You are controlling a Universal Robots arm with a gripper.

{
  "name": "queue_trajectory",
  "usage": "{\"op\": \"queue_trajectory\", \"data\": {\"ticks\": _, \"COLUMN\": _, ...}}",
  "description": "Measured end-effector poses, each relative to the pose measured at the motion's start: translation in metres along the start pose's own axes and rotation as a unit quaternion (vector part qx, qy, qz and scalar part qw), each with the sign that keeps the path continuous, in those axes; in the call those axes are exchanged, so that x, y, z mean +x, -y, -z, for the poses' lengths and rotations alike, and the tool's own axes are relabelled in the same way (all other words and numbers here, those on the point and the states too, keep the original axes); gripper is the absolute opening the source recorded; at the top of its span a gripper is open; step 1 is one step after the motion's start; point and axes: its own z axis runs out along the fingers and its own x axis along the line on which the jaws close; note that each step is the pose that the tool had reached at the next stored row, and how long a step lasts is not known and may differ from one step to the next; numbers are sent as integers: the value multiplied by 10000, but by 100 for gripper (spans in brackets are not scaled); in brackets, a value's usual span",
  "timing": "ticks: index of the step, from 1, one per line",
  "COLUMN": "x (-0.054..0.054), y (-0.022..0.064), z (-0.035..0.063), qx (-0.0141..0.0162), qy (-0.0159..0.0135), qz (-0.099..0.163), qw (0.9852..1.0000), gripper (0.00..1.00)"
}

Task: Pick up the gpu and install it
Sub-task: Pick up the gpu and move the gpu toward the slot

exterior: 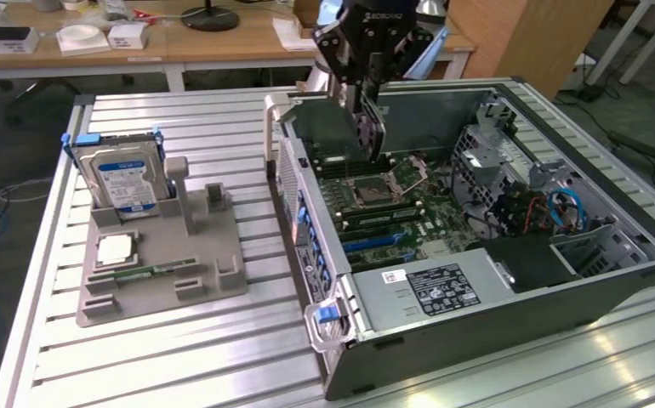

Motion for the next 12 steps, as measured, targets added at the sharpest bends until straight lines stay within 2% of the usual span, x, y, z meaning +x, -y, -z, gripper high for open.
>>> {"op": "queue_trajectory", "data": {"ticks": 12, "x": -365, "y": 9, "z": -7, "qx": 0, "qy": 0, "qz": 1, "qw": 10000, "gripper": 26}}
